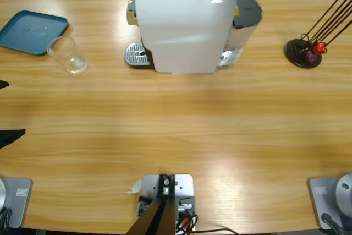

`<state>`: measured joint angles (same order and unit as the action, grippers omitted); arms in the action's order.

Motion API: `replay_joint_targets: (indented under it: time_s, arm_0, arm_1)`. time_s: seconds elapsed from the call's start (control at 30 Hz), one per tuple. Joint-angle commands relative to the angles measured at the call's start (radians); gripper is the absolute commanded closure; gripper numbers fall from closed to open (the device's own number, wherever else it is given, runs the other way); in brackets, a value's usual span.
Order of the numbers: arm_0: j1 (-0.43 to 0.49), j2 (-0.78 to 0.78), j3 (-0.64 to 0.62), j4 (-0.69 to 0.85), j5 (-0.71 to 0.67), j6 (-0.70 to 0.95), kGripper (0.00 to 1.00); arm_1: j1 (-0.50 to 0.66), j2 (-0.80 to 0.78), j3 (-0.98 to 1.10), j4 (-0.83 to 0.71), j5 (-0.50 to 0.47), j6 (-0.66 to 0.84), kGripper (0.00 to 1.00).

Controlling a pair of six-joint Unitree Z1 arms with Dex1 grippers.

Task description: Pour coffee

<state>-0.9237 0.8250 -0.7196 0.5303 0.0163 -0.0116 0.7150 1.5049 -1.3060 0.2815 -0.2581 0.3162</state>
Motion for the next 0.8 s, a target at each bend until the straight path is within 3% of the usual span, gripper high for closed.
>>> replay_joint_targets:
  time_s: [0.03, 0.2, 0.8]
  arm_0:
    - [0.003, -0.01, 0.031, 0.007, -0.006, 0.003, 0.013]
    - [0.003, -0.01, 0.035, 0.005, -0.006, 0.001, 0.013]
    - [0.003, -0.028, 0.049, 0.005, -0.006, -0.005, 0.013]
  arm_1:
    - [0.028, 0.114, -0.074, 0.005, 0.092, 0.088, 1.0]
    - [0.103, 0.118, -0.078, 0.004, 0.091, 0.138, 1.0]
    - [0.162, 0.246, -0.202, 0.029, 0.132, 0.177, 1.0]
